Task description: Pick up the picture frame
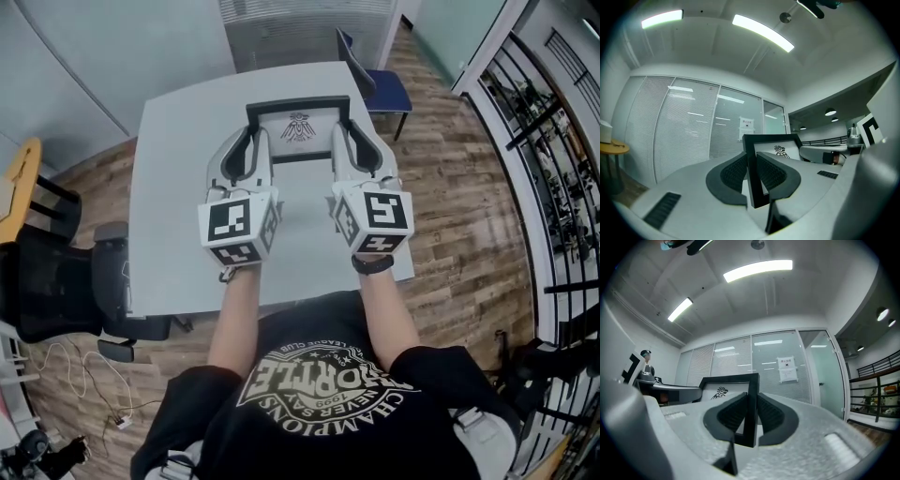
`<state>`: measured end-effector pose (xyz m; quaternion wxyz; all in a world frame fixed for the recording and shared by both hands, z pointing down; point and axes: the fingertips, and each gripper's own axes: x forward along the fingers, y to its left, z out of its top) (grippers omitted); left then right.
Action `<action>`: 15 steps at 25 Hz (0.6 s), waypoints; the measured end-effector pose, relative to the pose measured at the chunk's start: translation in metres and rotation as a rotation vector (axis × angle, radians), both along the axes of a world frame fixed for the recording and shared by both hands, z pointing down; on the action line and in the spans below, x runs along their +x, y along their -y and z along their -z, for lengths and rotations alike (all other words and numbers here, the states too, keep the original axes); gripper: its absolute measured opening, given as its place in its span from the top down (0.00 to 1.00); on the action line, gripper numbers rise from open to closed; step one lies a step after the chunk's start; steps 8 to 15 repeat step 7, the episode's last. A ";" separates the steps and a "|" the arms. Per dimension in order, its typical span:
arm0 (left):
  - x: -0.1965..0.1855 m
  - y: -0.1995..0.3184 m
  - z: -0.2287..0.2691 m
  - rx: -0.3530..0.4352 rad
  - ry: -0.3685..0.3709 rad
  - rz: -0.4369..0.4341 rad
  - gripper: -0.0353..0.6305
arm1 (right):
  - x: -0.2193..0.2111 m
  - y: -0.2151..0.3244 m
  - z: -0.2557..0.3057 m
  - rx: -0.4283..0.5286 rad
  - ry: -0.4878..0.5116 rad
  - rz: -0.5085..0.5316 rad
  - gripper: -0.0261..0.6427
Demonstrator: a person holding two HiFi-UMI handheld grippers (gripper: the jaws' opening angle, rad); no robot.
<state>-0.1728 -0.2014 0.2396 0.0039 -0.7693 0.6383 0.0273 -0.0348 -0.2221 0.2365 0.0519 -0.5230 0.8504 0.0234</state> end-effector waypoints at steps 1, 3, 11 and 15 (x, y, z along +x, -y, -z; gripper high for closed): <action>0.000 0.001 -0.001 -0.001 0.003 0.004 0.85 | 0.000 0.001 -0.002 -0.003 -0.001 0.002 0.86; 0.000 0.003 -0.005 -0.003 0.006 0.003 0.85 | -0.001 0.003 -0.006 -0.009 -0.004 0.005 0.87; -0.008 0.004 -0.013 -0.016 0.001 0.005 0.85 | -0.010 0.005 -0.013 -0.021 -0.013 0.011 0.86; -0.008 0.004 -0.013 -0.016 0.001 0.005 0.85 | -0.010 0.005 -0.013 -0.021 -0.013 0.011 0.86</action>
